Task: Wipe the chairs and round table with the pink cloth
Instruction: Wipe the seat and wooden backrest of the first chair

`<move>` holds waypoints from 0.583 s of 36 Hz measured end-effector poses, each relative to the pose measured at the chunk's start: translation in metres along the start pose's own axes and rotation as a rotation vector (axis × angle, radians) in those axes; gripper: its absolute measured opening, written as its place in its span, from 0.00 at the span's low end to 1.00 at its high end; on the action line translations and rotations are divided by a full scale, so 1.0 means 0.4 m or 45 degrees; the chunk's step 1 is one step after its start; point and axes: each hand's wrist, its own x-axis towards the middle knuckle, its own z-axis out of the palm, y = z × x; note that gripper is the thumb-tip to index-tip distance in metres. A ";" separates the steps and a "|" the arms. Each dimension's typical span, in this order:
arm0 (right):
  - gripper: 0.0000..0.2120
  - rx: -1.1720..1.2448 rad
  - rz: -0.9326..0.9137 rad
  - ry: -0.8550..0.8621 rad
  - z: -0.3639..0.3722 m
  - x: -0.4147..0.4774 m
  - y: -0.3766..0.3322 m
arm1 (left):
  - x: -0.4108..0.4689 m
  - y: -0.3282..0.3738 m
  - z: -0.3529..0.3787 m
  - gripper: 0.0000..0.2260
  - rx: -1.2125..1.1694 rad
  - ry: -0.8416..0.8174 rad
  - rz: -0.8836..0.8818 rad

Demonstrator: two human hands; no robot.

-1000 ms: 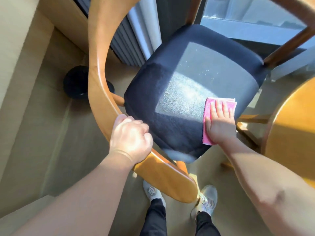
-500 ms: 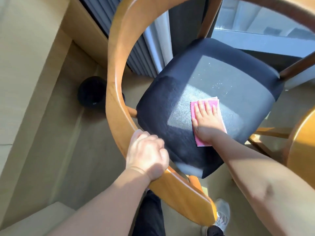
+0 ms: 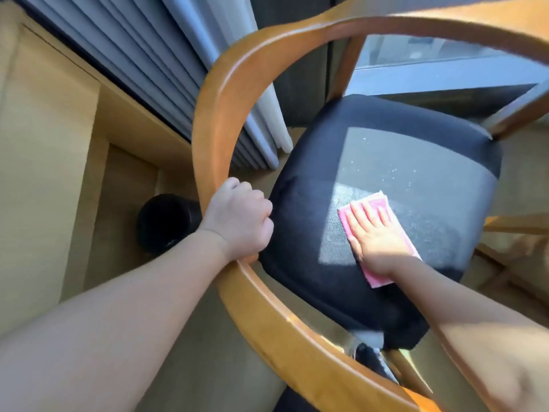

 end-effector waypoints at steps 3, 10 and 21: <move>0.28 -0.015 -0.034 0.022 0.001 0.006 0.005 | 0.057 -0.063 -0.031 0.13 0.058 0.259 0.053; 0.28 0.104 -0.059 0.137 0.007 0.003 0.014 | 0.275 -0.197 -0.129 0.30 0.098 0.294 -0.450; 0.27 0.221 -0.152 0.246 0.007 0.056 0.001 | 0.306 -0.202 -0.141 0.24 -0.005 0.398 -0.726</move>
